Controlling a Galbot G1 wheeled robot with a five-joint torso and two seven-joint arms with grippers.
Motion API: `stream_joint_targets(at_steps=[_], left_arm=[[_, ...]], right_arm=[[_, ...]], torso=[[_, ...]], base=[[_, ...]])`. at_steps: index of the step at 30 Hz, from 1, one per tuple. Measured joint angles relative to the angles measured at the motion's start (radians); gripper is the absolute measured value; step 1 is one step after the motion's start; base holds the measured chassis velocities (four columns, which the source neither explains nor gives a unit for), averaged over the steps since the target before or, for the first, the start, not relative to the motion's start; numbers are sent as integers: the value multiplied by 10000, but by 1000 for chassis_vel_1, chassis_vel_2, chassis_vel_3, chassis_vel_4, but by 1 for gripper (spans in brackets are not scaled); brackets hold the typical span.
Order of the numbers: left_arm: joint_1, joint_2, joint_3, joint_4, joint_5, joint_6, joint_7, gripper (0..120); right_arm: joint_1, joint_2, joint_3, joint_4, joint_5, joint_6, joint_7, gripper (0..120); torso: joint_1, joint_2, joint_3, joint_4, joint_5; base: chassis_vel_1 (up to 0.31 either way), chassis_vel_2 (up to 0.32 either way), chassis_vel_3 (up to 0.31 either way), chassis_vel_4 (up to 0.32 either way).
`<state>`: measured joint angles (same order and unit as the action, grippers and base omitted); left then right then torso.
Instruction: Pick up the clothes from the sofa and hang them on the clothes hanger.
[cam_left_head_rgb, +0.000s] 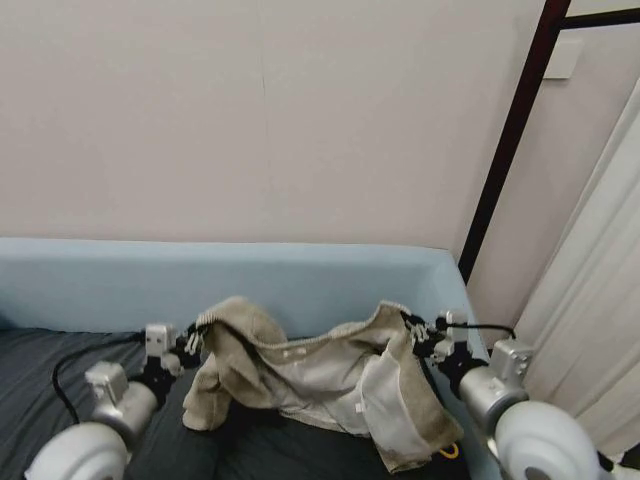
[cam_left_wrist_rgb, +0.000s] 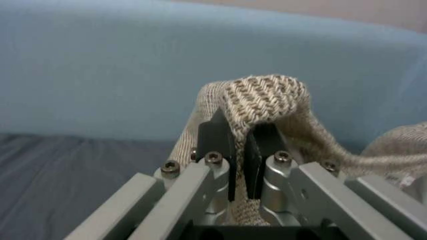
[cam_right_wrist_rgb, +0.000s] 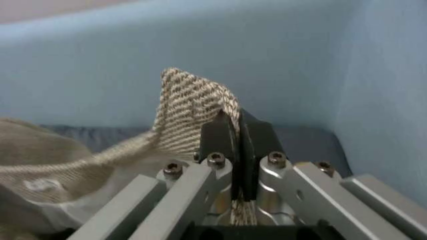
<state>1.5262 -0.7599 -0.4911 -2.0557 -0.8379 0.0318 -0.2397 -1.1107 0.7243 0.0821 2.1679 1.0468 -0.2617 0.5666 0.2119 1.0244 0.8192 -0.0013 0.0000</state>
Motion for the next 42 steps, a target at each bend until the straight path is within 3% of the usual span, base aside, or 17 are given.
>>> stream_joint_targets(at_steps=[5,9,14,16,18,21,22,25,27,30,35,42], left_arm=[[1545,-140,-1125,-754,56,-381,41,3],[2773,-130,-2587,-2469,-98,-369,-312,3],[3272,-14,-3178,-3283,-442,-9,-661,3],[2999,-15,-2976,-3004,-467,52,-728,3],[2300,-5,-2527,-2113,-557,176,-808,3],[263,47,-788,-283,-841,400,-907,3],[263,47,-788,-283,-841,400,-907,3],[-1853,-157,1134,1143,-973,444,-910,3],[-2277,-253,1566,1528,-996,443,-902,3],[-3541,-754,3100,3148,-747,308,-877,3],[-4140,-1275,3646,4294,-431,146,-805,3],[-3865,-1259,3121,4426,-388,77,-718,3]], right_arm=[[-1019,-162,769,1135,142,-233,307,0],[-1349,-444,1530,3094,1111,-1337,1667,0],[-1444,-483,2095,3386,1822,-1859,2604,0],[-1344,-412,2100,3360,1853,-1847,2601,0],[-1015,-240,1879,2847,1743,-1630,2289,0],[-128,360,964,570,1045,-802,979,0],[-128,360,964,570,1045,-802,979,0],[659,1132,-209,-1578,349,-204,35,0],[821,1346,-487,-2017,178,-107,-117,0],[1236,2273,-1366,-3746,-495,143,-612,0],[1640,3154,-1841,-5351,-1163,281,-900,0],[1777,3360,-1974,-5943,-1750,302,-1238,0]], torso=[[-1,1,-1,-6,-1],[-1,2,-3,-1,-3],[-1,2,-2,-2,6],[-1,2,-2,-3,3],[-2,3,-2,-3,-7],[0,0,2,4,-8],[0,0,2,4,-8],[4,-1,4,-7,2],[4,-1,4,-9,3],[3,-1,3,-2,-3],[3,-1,3,-2,-3],[3,-1,1,0,-1]], base=[[0,0,0,0],[0,0,0,0],[0,0,0,0],[0,0,0,0],[0,0,0,0],[0,0,0,0],[0,0,0,0],[0,0,0,0],[0,0,0,0],[0,0,0,0],[0,0,0,0],[0,0,0,0]])
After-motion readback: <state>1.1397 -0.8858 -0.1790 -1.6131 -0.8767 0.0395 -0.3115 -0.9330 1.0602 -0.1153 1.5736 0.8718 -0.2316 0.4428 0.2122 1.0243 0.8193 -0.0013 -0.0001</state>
